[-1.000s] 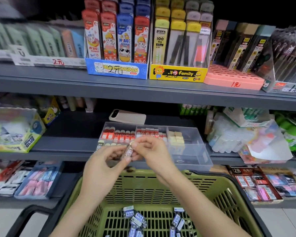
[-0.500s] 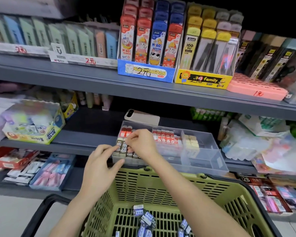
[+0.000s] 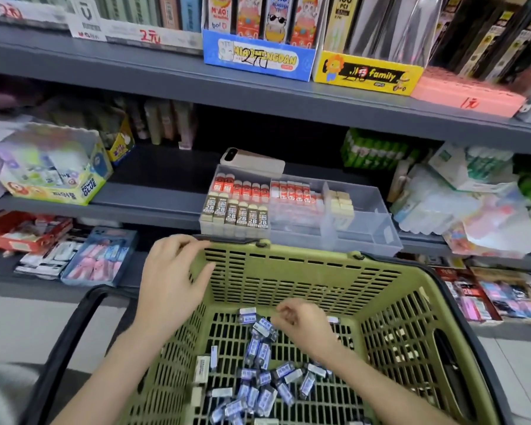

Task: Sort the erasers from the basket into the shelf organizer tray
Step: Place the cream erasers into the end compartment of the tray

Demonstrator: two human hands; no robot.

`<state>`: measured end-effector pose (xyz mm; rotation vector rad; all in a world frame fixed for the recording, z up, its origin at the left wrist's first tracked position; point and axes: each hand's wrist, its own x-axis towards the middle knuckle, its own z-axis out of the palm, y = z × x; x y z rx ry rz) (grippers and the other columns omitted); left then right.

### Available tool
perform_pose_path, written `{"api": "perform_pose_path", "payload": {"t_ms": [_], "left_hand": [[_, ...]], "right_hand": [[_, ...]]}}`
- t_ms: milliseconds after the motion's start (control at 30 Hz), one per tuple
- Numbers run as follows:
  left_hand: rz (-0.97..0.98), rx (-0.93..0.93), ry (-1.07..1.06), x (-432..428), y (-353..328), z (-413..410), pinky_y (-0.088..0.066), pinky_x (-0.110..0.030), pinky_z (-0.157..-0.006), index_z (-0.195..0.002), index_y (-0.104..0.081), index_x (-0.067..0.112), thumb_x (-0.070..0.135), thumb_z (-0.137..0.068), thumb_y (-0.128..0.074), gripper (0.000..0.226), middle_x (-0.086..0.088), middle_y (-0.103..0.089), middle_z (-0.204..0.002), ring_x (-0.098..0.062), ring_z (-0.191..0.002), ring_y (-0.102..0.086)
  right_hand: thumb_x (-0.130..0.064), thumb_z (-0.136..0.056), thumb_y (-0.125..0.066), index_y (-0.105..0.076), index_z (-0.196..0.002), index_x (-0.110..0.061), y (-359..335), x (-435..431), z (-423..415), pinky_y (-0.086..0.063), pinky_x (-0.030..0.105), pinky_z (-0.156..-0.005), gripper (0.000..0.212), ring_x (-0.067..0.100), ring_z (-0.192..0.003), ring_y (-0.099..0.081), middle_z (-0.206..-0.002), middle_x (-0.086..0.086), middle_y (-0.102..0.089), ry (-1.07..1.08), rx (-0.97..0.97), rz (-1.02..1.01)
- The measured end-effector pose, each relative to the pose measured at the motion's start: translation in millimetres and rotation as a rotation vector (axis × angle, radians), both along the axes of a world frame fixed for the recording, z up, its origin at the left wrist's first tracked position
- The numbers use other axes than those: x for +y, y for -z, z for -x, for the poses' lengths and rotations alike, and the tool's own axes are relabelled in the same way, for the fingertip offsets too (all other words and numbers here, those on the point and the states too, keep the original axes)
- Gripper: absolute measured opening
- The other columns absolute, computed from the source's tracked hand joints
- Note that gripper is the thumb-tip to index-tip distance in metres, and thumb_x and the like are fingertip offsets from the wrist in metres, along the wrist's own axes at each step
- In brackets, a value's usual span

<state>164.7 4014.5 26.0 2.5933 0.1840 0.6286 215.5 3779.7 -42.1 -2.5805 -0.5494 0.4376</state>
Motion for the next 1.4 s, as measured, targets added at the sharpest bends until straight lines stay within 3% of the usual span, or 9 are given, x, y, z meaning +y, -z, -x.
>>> {"api": "perform_pose_path", "payload": {"t_ms": [233,367,467,600,767,867,1000,1167,1400], "left_hand": [[-0.008,0.03,0.016,-6.1,1.2,14.4,-0.04,-0.044,-0.089,-0.104,-0.07,0.007,0.01,-0.076,-0.076,0.028,-0.011,-0.062,-0.102,-0.033,-0.1,-0.056],[0.062,0.01,0.008,-6.4,0.5,24.6,-0.04,-0.04,-0.089,-0.107,-0.069,0.009,0.013,-0.08,-0.072,0.028,-0.008,-0.062,-0.105,-0.03,-0.102,-0.057],[0.1,0.028,-0.027,-5.6,-1.8,25.1,-0.037,-0.037,-0.091,-0.114,-0.066,0.01,0.014,-0.082,-0.07,0.033,-0.009,-0.062,-0.108,-0.031,-0.104,-0.055],[0.057,0.049,-0.008,-6.2,-1.3,23.5,-0.033,-0.035,-0.09,-0.118,-0.062,0.01,0.016,-0.082,-0.069,0.038,-0.011,-0.062,-0.108,-0.031,-0.104,-0.054],[0.08,0.049,-0.02,-5.7,-0.6,22.9,-0.031,-0.032,-0.09,-0.119,-0.062,0.012,0.017,-0.082,-0.068,0.037,-0.009,-0.062,-0.109,-0.029,-0.105,-0.054],[0.084,0.053,-0.021,-6.0,-1.3,21.6,-0.031,-0.033,-0.09,-0.118,-0.062,0.012,0.018,-0.083,-0.067,0.036,-0.008,-0.062,-0.108,-0.028,-0.105,-0.053],[0.067,0.062,-0.026,-6.4,-2.2,21.1,-0.033,-0.037,-0.092,-0.115,-0.064,0.012,0.017,-0.082,-0.068,0.034,-0.008,-0.062,-0.107,-0.028,-0.105,-0.054],[0.071,0.071,-0.027,-6.3,-1.5,20.6,-0.032,-0.035,-0.093,-0.114,-0.065,0.013,0.019,-0.083,-0.067,0.032,-0.006,-0.062,-0.109,-0.027,-0.107,-0.053],[0.077,0.067,-0.024,-7.6,-1.9,21.1,-0.032,-0.036,-0.094,-0.111,-0.066,0.014,0.018,-0.082,-0.068,0.029,-0.006,-0.062,-0.108,-0.026,-0.107,-0.053]], "right_hand": [[-0.055,-0.085,-0.054,-0.054,-0.125,-0.022,64.0,25.6,19.0,-0.041,0.031,-0.09,0.051,0.019,-0.112,-0.045,-0.116,0.0,-0.055,-0.153,-0.092,0.169],[-0.053,-0.076,-0.067,-0.052,-0.13,-0.02,68.9,60.0,48.2,-0.038,0.037,-0.092,0.065,0.022,-0.11,-0.043,-0.117,0.007,-0.055,-0.512,0.029,0.02],[-0.052,-0.072,-0.071,-0.045,-0.134,-0.016,80.2,83.3,72.4,-0.033,0.04,-0.097,0.075,0.024,-0.12,-0.039,-0.129,0.008,-0.052,-0.715,0.03,0.147],[-0.052,-0.074,-0.068,-0.049,-0.113,-0.006,91.0,96.9,78.4,-0.031,0.04,-0.097,0.064,0.027,-0.115,-0.039,-0.119,0.013,-0.054,-0.572,-0.073,0.178],[-0.054,-0.079,-0.057,-0.056,-0.116,-0.018,94.8,94.0,58.5,-0.034,0.036,-0.091,0.051,0.025,-0.11,-0.045,-0.118,0.002,-0.058,-0.396,-0.106,0.124],[-0.051,-0.082,-0.059,-0.061,-0.118,-0.027,93.6,88.8,43.7,-0.034,0.033,-0.091,0.043,0.022,-0.106,-0.047,-0.118,-0.001,-0.061,-0.468,-0.047,0.095],[-0.057,-0.076,-0.063,-0.058,-0.119,-0.025,98.1,89.4,49.5,-0.035,0.035,-0.091,0.053,0.024,-0.105,-0.046,-0.113,0.009,-0.053,-0.623,-0.025,0.209],[-0.043,-0.085,-0.059,-0.053,-0.117,-0.025,96.7,78.3,49.6,-0.044,0.034,-0.08,0.036,0.027,-0.092,-0.055,-0.098,0.006,-0.047,-0.566,0.094,0.207],[-0.036,-0.089,-0.057,-0.053,-0.123,-0.014,91.5,76.2,53.0,-0.048,0.038,-0.088,0.041,0.027,-0.102,-0.058,-0.116,0.011,-0.058,-0.478,0.152,0.073]]}}
